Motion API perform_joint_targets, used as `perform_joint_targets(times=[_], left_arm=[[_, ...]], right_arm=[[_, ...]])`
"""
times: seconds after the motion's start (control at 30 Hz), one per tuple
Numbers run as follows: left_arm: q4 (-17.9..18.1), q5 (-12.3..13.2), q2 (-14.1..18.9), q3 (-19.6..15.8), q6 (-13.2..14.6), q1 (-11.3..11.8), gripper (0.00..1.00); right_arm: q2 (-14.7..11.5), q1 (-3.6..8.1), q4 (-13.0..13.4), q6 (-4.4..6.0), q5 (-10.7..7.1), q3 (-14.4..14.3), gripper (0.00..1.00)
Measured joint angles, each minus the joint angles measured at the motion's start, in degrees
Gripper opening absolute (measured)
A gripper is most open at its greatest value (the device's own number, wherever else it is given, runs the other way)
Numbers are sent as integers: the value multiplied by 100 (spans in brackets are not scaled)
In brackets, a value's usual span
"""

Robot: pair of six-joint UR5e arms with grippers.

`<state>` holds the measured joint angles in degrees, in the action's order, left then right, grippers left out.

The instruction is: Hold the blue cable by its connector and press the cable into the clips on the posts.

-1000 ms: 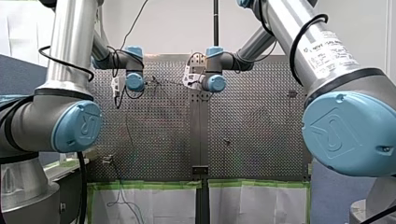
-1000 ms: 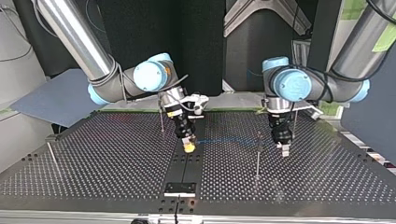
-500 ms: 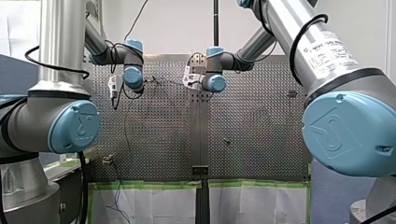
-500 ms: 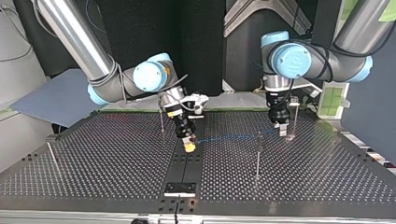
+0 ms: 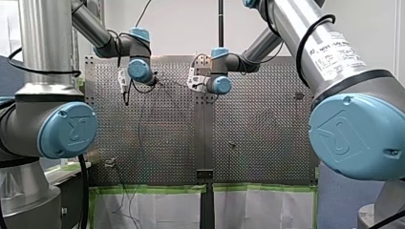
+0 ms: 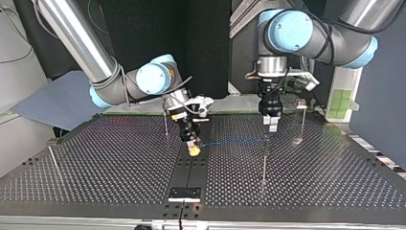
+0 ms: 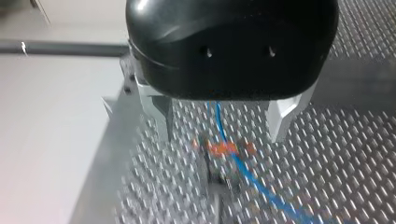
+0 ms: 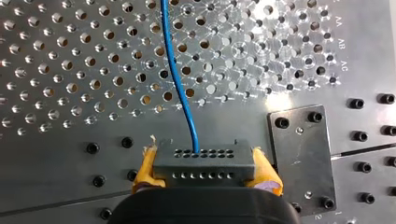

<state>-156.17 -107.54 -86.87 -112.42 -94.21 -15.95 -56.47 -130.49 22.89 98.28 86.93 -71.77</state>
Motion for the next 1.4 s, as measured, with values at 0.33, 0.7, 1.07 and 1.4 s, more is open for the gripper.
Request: perform_joint_targets(times=[0.33, 0.7, 1.07, 1.4], left_arm=[[-56, -132, 15, -2, 32, -162, 100], [-132, -403, 14, 0, 102, -164, 100], [-134, -425, 16, 1, 106, -164, 100], [-73, -369, 13, 0, 319, -184, 100]], right_arm=[[1, 7, -13, 0, 0, 1, 0], [0, 8, -36, 0, 0, 0, 0], [7, 4, -38, 8, 0, 0, 0], [15, 24, -29, 13, 0, 0, 0]])
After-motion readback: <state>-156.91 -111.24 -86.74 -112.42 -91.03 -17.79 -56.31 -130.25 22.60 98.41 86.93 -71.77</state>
